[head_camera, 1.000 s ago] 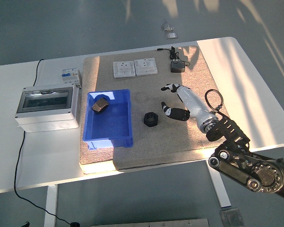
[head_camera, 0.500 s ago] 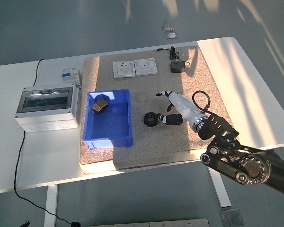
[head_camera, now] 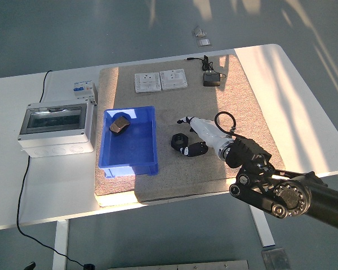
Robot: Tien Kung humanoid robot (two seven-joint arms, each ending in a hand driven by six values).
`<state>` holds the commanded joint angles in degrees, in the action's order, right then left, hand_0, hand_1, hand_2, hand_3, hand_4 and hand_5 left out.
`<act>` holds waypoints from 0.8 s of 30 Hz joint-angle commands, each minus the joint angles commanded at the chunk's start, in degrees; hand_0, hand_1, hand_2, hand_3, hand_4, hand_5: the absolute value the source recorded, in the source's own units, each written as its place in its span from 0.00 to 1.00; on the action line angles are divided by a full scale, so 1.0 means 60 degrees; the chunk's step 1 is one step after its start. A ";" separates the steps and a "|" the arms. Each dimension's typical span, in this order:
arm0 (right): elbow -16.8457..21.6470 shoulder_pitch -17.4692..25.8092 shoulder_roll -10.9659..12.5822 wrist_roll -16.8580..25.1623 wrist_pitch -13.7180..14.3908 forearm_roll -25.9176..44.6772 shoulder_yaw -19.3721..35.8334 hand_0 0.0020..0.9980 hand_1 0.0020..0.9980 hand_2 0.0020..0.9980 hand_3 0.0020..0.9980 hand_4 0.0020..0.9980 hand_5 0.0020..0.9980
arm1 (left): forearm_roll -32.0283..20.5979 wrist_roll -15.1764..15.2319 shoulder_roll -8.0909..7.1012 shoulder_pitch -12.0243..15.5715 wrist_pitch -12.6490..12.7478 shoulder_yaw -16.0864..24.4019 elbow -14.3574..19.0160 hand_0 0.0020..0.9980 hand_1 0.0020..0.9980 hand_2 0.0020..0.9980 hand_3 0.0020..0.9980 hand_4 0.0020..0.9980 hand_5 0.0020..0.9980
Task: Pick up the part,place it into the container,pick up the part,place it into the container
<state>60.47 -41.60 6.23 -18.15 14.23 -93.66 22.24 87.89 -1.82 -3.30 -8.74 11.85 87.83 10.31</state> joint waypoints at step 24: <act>-0.0183 -0.0238 -0.0297 -0.0705 -0.0148 -0.0751 -0.0832 0.94 0.66 0.52 0.63 0.58 0.06 | 0.0005 0.0042 0.0009 -0.0031 -0.0030 0.0048 0.0000 0.67 0.66 0.70 0.58 0.56 0.69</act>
<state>59.37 -43.02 4.44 -22.38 13.34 -98.16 17.25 87.92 -1.57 -3.24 -8.92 11.67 88.12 10.31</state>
